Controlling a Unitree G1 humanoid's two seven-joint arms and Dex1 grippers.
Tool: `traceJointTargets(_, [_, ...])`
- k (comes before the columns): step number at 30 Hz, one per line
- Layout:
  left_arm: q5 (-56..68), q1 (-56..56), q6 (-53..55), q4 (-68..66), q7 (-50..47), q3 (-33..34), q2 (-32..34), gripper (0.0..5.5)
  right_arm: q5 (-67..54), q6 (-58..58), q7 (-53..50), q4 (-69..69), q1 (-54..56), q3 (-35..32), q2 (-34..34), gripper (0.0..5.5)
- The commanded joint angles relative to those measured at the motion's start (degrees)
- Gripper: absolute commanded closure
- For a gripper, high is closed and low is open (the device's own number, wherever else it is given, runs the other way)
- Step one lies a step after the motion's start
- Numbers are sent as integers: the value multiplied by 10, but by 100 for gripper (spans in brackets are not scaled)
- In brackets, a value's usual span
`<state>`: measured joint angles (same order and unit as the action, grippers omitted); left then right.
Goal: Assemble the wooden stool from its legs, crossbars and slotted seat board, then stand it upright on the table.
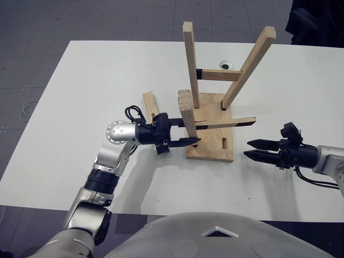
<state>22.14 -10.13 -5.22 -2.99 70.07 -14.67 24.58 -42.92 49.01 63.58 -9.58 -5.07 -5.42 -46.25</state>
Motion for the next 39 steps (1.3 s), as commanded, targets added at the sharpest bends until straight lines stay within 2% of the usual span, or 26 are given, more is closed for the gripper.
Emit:
traceJointTargets(1, [-15, 10, 4, -9, 18, -15, 9, 344, 2, 8, 3, -7, 11, 1, -13, 176])
traceJointTargets(7, [55, 15, 138, 11, 53, 7, 60, 344, 0, 9, -6, -14, 2, -4, -8, 176])
traceJointTargets(10, [62, 0, 167, 2, 54, 18, 70, 344, -1, 9, -11, -17, -1, -5, -4, 176])
traceJointTargets(18, [23, -5, 101, 10, 49, 19, 53, 344, -1, 9, -13, -17, -2, -6, -4, 176])
traceJointTargets(22, [-25, 0, 42, 8, 74, -3, 75, 345, 1, 7, -16, -16, 0, -5, -1, 176])
traceJointTargets(27, [-41, 22, 50, -2, 77, -18, 92, 345, -2, 8, -22, -22, -2, -8, 3, 176])
traceJointTargets(31, [-83, 44, 10, -38, 88, -43, 123, 345, -1, 9, -25, -21, 3, -8, 3, 176])
traceJointTargets(39, [-126, 11, -27, -72, 76, -93, 141, 345, -2, 10, -32, -16, 10, -8, 6, 176])
